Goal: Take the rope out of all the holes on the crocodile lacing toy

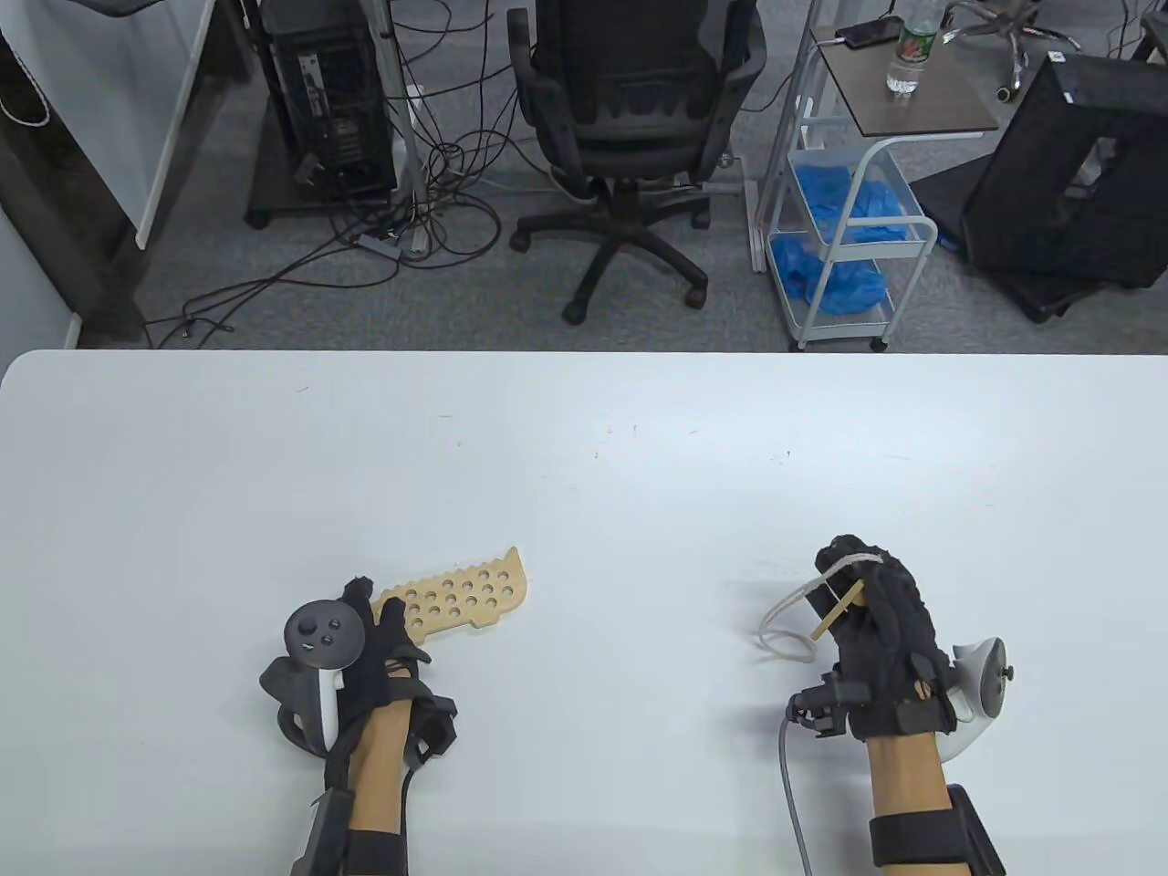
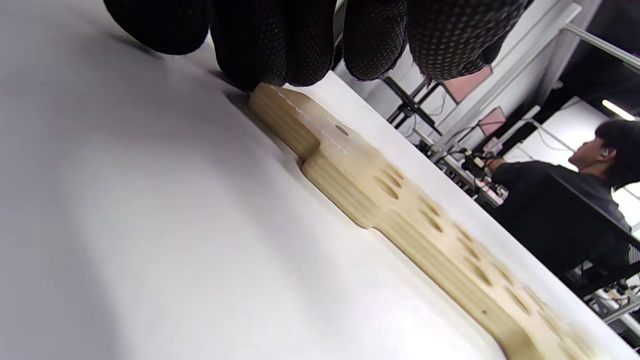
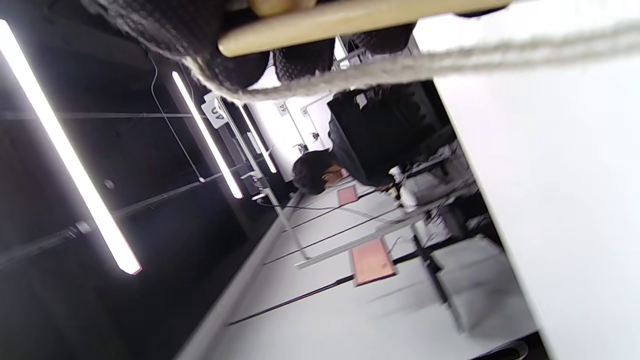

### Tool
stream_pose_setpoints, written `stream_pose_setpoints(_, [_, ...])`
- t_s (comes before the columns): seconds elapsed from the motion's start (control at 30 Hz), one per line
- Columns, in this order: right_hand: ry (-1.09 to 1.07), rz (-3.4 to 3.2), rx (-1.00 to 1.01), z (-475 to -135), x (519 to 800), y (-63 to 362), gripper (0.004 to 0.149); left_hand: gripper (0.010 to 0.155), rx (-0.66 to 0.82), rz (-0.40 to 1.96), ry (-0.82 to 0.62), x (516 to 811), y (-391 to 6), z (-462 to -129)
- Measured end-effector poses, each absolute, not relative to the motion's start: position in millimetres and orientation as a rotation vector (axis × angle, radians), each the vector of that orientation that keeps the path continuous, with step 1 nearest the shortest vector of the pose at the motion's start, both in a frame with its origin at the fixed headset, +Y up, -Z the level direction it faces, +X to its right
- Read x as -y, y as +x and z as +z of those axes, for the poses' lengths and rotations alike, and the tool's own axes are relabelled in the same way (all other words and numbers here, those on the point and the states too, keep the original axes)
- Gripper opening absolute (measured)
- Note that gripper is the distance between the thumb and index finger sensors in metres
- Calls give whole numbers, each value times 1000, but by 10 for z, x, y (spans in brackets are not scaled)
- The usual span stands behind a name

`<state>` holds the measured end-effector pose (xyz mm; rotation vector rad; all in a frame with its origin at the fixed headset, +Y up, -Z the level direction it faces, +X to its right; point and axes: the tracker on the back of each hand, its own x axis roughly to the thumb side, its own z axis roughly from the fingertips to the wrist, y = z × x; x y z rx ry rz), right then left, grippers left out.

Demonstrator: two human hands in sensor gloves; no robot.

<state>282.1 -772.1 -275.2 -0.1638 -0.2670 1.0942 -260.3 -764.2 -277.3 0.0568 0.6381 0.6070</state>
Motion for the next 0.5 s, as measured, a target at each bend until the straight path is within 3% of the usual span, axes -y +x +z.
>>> stream_pose_setpoints(0.27, [-452, 1881, 310, -2686, 7459, 2781, 38, 62, -458, 505, 99, 7442, -2306, -2804])
stream_pose_setpoints(0.5, [-518, 2489, 48, -2768, 7516, 2461, 37, 62, -357, 474, 120, 7389, -2074, -2784])
